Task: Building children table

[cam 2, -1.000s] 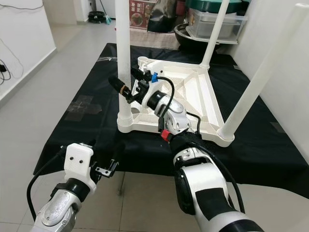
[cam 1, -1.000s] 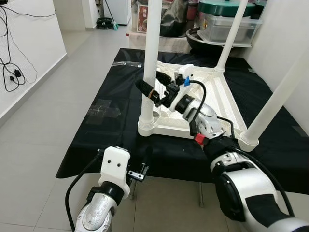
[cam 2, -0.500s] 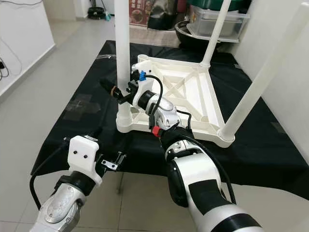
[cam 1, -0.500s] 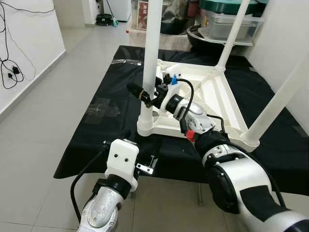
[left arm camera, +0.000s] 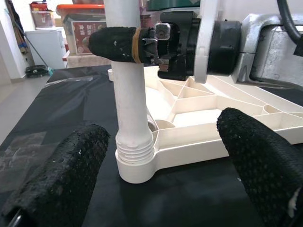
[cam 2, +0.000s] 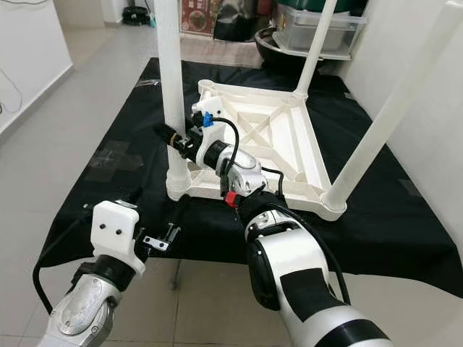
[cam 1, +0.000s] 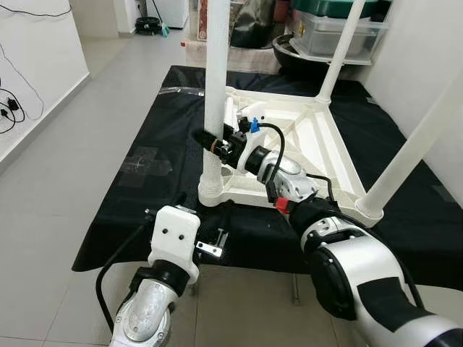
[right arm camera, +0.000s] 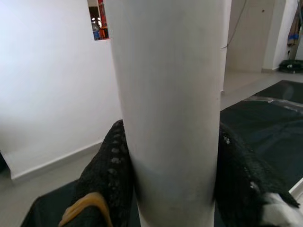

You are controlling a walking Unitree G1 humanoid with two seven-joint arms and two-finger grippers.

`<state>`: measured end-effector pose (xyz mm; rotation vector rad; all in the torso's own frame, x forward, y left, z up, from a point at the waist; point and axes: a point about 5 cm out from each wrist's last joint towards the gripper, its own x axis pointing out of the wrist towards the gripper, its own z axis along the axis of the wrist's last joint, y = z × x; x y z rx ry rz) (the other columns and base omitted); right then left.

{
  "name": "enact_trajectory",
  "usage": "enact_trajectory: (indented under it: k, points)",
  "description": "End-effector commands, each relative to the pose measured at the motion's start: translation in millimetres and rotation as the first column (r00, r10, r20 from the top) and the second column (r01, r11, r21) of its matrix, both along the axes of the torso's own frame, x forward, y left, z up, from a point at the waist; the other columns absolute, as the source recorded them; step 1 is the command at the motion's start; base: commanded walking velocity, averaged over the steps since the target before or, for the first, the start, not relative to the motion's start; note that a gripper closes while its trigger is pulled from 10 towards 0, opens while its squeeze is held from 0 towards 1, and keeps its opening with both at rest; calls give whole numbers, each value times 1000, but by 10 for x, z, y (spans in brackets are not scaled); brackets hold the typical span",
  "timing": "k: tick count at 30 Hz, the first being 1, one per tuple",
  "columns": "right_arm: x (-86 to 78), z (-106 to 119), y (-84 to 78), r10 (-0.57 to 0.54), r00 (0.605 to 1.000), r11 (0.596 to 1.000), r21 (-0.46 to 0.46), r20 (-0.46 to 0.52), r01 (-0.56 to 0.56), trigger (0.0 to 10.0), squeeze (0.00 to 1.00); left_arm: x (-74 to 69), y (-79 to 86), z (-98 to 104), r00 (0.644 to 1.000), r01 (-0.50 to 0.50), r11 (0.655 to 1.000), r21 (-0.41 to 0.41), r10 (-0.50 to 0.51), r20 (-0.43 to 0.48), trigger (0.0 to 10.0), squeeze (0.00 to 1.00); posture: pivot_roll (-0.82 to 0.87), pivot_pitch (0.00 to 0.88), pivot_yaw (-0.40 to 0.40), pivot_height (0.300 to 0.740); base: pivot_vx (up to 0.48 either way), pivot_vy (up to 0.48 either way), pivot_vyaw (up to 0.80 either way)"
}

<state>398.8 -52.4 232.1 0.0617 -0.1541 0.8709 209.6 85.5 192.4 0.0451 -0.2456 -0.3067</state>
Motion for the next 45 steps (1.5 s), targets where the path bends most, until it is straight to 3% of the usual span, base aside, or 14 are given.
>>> enact_trajectory:
  k: [1, 9, 15, 17, 24, 32, 33, 35, 36, 38, 39, 40, 41, 45]
  points:
    - [-23, -125, 65, 9, 999, 999, -40, -45, -11, 0, 0, -10, 11, 5, 1000, -10, 1000, 6, 10, -1, 10000, 0, 129, 79, -118, 740, 0, 0, 0]
    - [20, -312, -33, -301, 952, 952, -72, -52, 297, 0, 0, 17, 33, -20, 1000, -24, 1000, 10, 24, -5, 10000, 0, 123, 71, -117, 740, 0, 0, 0]
    - [50, -452, -291, -627, 776, 778, -92, -67, 621, 0, 0, 29, 59, -13, 999, -39, 999, 16, 39, -4, 10000, 0, 121, 68, -114, 740, 0, 0, 0]
    - [16, -435, -437, -797, 601, 603, -41, -63, 796, 0, 0, 29, 65, -20, 999, -40, 999, 18, 40, -5, 10000, 0, 123, 68, -112, 740, 0, 0, 0]
    - [-62, -402, -462, -896, 434, 435, 7, -94, 900, 0, 0, 31, 66, -28, 999, -43, 999, 23, 43, -6, 10000, 0, 126, 67, -118, 740, 0, 0, 0]
    - [-149, -345, -234, -902, 424, 423, 27, -87, 906, 235, 0, 37, 91, -30, 999, -48, 998, 33, 48, -7, 10000, 0, 129, 74, -116, 740, 0, 0, 0]
    - [-162, -308, -170, -879, 468, 465, 57, -93, 884, 10000, 0, 38, 91, -31, 999, -48, 998, 32, 48, -8, 10000, 0, 127, 79, -113, 740, 0, 0, 0]
    - [-172, -283, -130, -862, 498, 492, 78, -97, 867, 10000, 0, 38, 91, -32, 999, -48, 998, 32, 48, -9, 10000, 0, 127, 79, -113, 740, 0, 0, 0]
    - [-178, -254, -110, -851, 519, 512, 94, -74, 854, 10000, 1000, 39, 84, -35, 999, -45, 998, 32, 45, -11, 10000, 0, 125, 81, -108, 740, 0, 0, 0]
    - [-185, -241, -104, -850, 524, 517, 98, -61, 850, 10000, 1000, 39, 79, -37, 999, -42, 999, 33, 43, -12, 10000, 0, 125, 81, -108, 740, 0, 0, 0]
    - [-187, -245, -109, -842, 537, 531, 97, -50, 842, 10000, 369, 40, 76, -39, 999, -41, 999, 33, 41, -13, 10000, 0, 123, 83, -109, 740, 0, 0, 0]
    - [-187, -245, -109, -842, 537, 531, 97, -50, 842, 10000, 369, 40, 76, -39, 999, -41, 999, 33, 41, -13, 10000, 0, 123, 83, -109, 740, 0, 0, 0]
    - [-186, -256, -112, -829, 558, 553, 93, -42, 828, 10000, 0, 40, 74, -40, 999, -40, 999, 33, 41, -14, 10000, 0, 123, 83, -109, 740, 0, 0, 0]
    - [-188, -313, -215, -809, 587, 586, 75, 1, 807, 10000, 0, 40, 72, -39, 999, -42, 999, 30, 43, -16, 10000, 0, 120, 89, -108, 740, 0, 0, 0]
